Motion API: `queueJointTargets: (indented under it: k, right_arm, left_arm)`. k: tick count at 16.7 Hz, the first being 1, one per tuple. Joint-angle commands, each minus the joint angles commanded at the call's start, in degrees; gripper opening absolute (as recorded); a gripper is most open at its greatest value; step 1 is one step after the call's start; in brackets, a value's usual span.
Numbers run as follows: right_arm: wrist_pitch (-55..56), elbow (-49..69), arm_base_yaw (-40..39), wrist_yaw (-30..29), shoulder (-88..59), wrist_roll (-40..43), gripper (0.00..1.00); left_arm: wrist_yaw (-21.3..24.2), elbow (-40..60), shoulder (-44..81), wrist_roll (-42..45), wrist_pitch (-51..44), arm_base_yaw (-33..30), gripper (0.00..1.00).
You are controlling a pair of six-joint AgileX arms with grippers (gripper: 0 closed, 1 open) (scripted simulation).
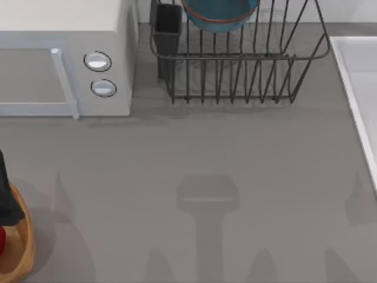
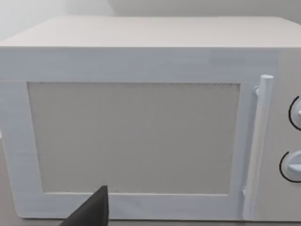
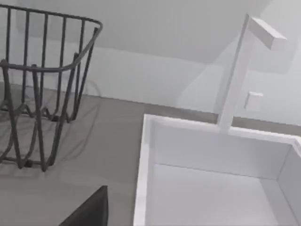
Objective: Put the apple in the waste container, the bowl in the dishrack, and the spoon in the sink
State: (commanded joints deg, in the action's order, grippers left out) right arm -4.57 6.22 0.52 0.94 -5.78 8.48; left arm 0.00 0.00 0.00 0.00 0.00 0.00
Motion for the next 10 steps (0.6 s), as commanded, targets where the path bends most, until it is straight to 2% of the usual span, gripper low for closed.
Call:
queueJointTargets:
  k: [3,7,10]
  right_arm:
    - [-6.47,5.44,1.51,-0.01,-8.47,11.94,1.00]
    - [-15.70,11.69,3.88,-0.42,-20.94,32.95,1.00]
    - [-21.91,16.36,6.26,-0.68,-29.35,45.60,1.00]
  left_arm:
    - [0.00,0.00,0.00,0.00,0.00,0.00,1.00]
    - [0.00,0.00,0.00,0.00,0.00,0.00,1.00]
    - [0.00,0.00,0.00,0.00,0.00,0.00,1.00]
